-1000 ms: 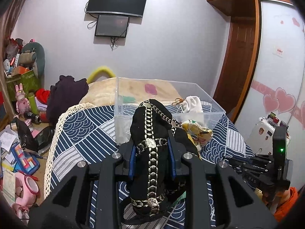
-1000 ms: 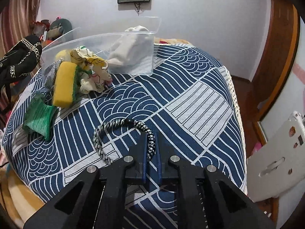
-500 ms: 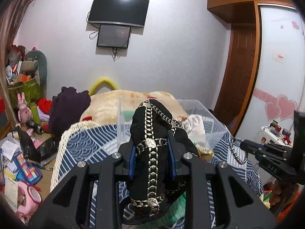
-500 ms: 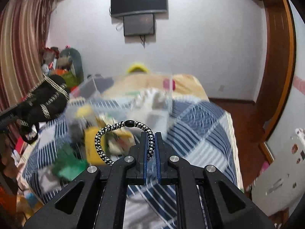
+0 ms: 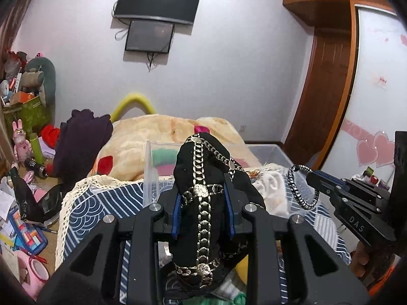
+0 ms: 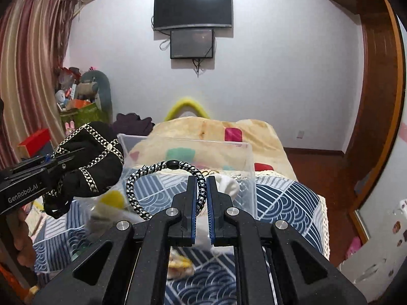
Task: Organize soft objects
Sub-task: 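Lower the bracelet into the box with the right tool while the left tool holds the black bag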
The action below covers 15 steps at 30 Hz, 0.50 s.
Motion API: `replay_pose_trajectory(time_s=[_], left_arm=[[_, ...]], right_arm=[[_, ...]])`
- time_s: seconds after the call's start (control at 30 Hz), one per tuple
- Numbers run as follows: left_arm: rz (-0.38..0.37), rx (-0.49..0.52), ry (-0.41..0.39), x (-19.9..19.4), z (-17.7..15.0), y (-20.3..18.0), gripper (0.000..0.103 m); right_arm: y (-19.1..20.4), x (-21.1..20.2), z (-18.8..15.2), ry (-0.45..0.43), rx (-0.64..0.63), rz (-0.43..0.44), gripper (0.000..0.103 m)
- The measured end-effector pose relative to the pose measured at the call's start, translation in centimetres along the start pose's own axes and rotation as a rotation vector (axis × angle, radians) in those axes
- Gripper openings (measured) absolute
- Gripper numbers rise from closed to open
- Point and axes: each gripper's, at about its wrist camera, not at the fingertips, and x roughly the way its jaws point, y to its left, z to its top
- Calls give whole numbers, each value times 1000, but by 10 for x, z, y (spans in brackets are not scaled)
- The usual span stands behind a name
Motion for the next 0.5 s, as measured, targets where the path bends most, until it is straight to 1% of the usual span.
replay_pose_trajectory(time_s=[0.1,0.27,0.37,0.5], left_arm=[[34,20,40,21,1,-1,28],[45,60,105,49,-4,-8,28],[41,65,106,55,-7,-10,29],[41,79,122,58,-11,-14,36]], right_arm=[[0,14,0,30,2,-6,7],[-1,42,-2,105,9,-5,7],[0,50,-4,140,5,0,7],[0,53,-10,166,-12,1,7]])
